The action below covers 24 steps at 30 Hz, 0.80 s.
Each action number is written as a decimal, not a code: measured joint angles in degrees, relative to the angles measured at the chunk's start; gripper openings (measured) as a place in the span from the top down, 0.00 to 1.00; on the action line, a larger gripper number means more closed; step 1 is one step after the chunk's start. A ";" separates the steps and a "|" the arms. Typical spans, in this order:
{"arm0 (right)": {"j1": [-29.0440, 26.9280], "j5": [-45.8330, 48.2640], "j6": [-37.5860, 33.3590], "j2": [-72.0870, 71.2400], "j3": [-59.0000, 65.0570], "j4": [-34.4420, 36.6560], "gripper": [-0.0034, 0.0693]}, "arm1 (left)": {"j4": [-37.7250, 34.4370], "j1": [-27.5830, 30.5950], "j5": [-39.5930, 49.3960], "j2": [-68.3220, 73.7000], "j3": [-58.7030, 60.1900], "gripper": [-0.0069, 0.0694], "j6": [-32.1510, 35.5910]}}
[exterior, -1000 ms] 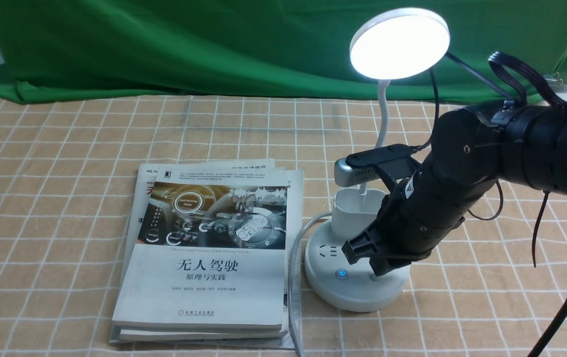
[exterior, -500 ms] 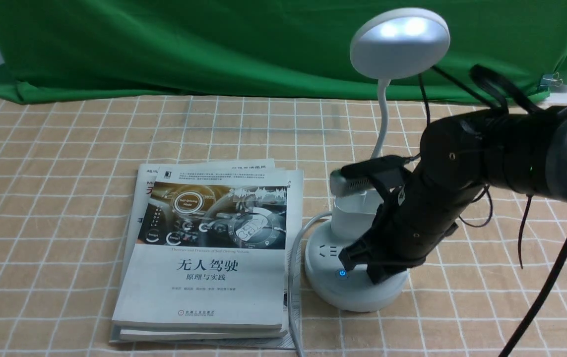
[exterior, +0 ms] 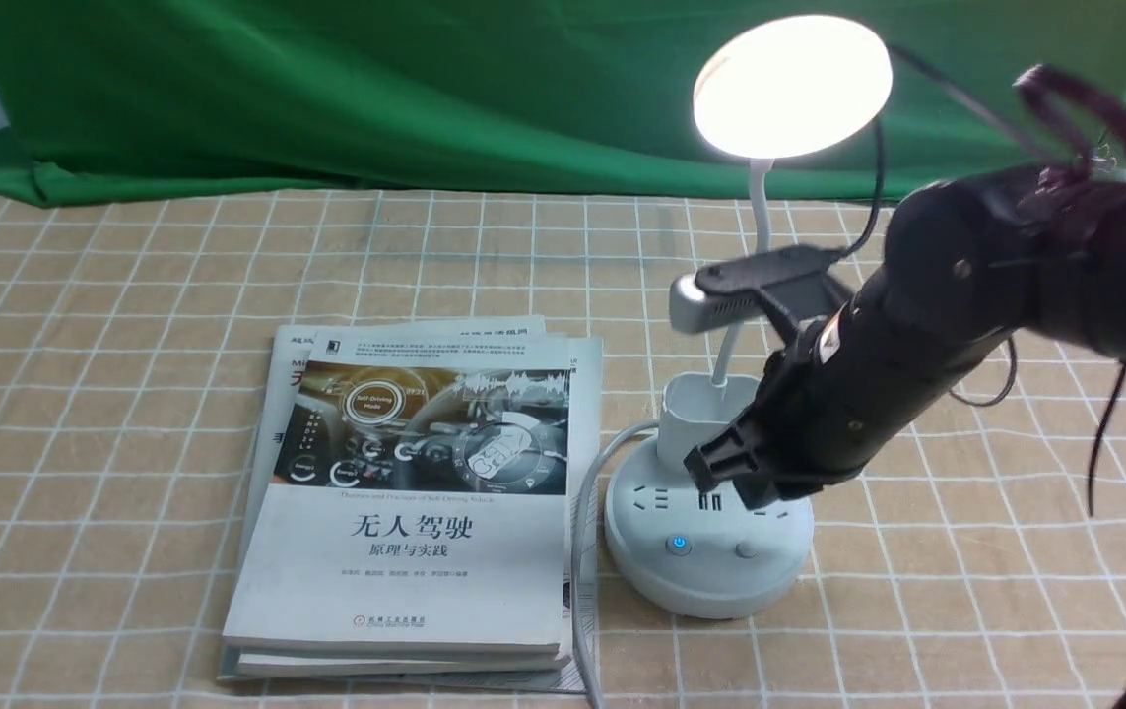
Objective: Turn off the desk lamp on the light coffee tablecloth by hand.
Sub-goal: 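Press the power button on the lamp base to turn the lamp off with the right gripper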
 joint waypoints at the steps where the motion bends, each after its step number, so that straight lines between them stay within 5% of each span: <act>1: 0.00 0.07 0.00 0.00 0.00 0.00 0.90 | 0.00 0.00 0.00 0.00 0.00 0.90 0.00; 24: -0.05 0.01 -1.26 5.18 -0.09 0.31 0.90 | 0.00 0.00 0.00 0.00 0.00 0.90 0.00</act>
